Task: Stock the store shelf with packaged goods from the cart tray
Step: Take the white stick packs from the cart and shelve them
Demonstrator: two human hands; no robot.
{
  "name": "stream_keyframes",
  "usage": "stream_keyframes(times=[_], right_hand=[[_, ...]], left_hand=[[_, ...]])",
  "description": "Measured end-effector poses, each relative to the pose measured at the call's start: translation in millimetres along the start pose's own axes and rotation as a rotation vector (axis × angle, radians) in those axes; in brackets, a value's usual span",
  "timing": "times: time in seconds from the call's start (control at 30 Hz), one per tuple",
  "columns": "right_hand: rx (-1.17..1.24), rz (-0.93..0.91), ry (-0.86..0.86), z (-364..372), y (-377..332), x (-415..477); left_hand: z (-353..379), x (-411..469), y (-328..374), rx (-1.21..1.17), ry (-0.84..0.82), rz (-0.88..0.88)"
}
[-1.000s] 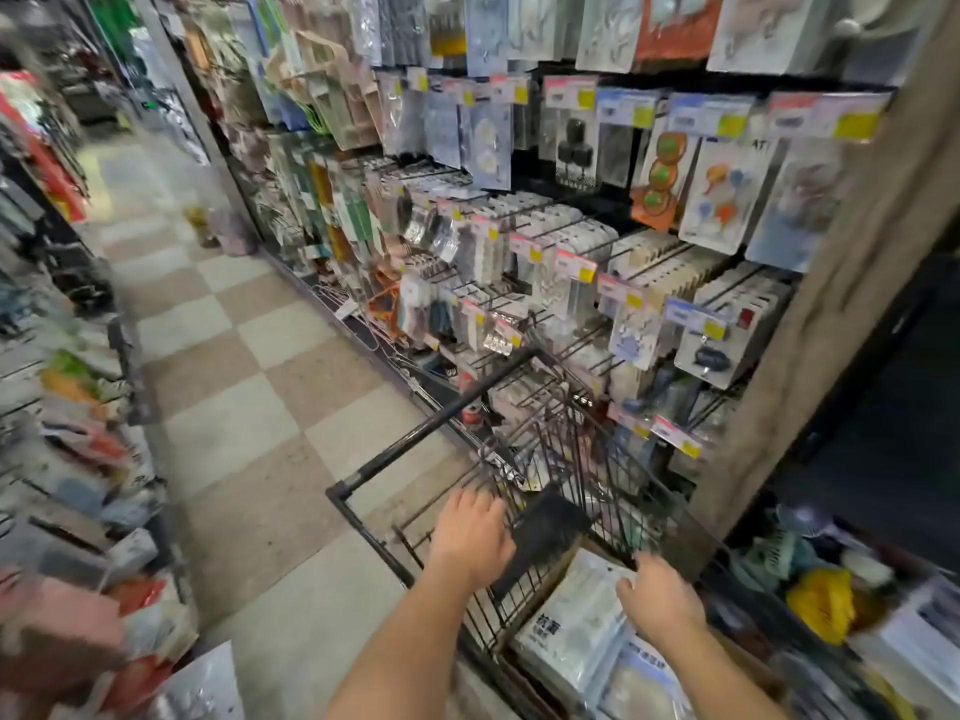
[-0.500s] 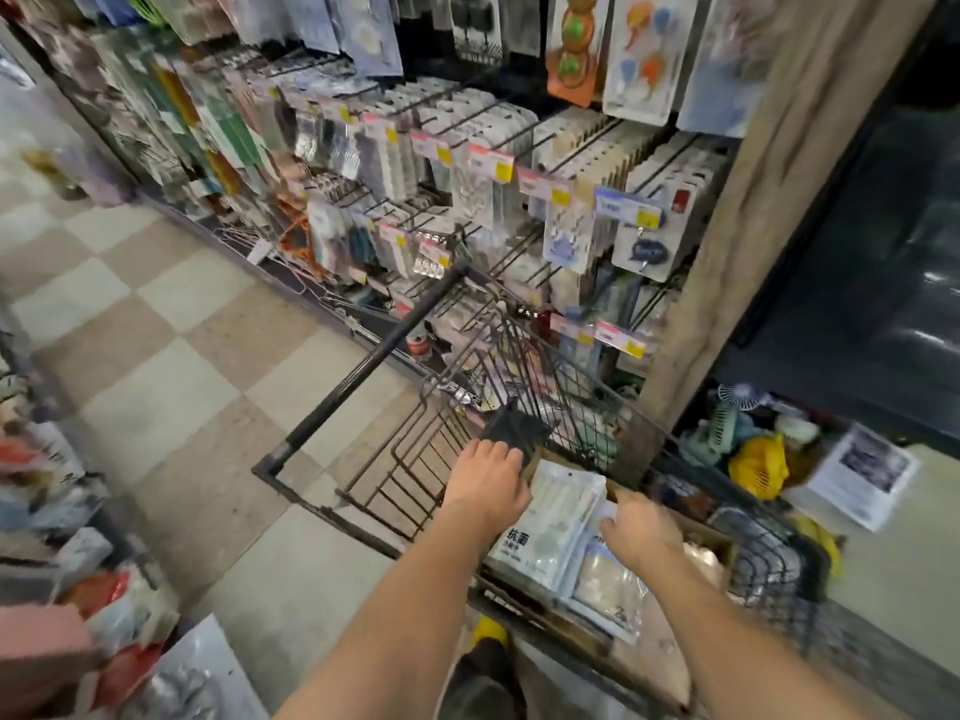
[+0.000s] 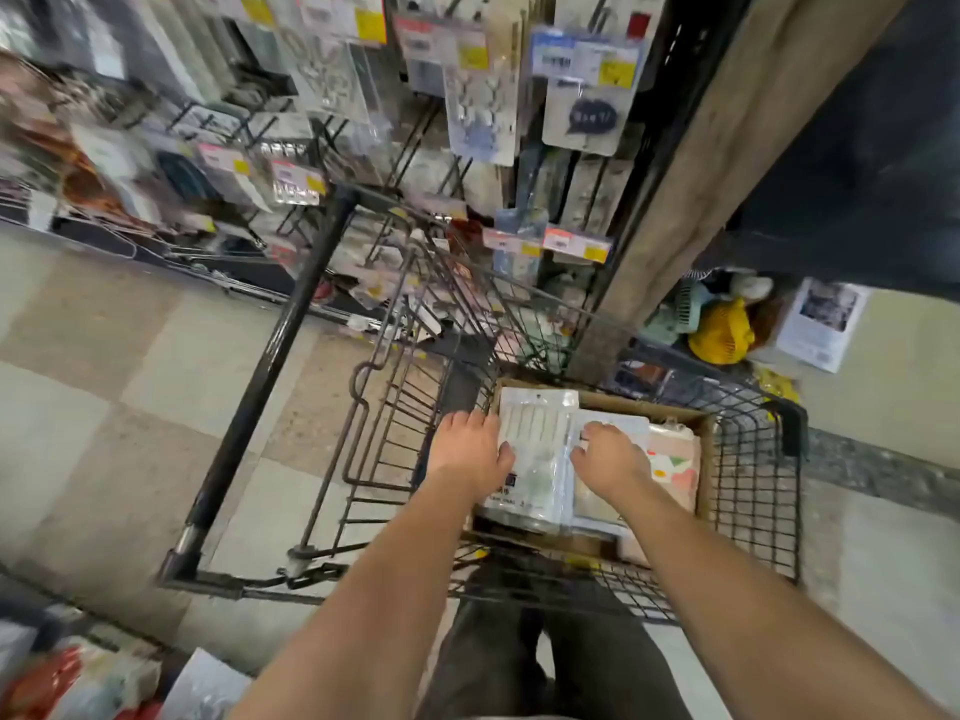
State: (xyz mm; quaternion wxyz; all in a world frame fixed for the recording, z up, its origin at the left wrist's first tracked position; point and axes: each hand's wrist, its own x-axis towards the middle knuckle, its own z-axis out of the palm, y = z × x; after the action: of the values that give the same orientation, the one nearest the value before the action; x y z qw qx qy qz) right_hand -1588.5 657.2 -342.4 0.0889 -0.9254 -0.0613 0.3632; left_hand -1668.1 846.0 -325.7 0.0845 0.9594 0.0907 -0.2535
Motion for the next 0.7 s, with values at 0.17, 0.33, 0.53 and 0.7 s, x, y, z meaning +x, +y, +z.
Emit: stream_keyframes(times=[0.17,0.33,0.53,0.7], right_hand=[[0.075,0.081,-0.072,38.6,8.0,40.7],[0.107,0.181,-0.087,91.6,16.0,87.7],[0.338,0.346,-0.039,132.7,16.0,126.2],[0.646,0.323,0.021,139.7,32.1,128.8]], left_hand=[[47.9,25.5,0.4,-0.035,-0.106,-0.003],[94.0,49.1,-1.4,-0.050,-0.171,-0.053],[134.5,71.1,1.7,-0.086,-0.221,-0.084],[143.6,81.4,12.4,-0.141,-0.234,-0.115]])
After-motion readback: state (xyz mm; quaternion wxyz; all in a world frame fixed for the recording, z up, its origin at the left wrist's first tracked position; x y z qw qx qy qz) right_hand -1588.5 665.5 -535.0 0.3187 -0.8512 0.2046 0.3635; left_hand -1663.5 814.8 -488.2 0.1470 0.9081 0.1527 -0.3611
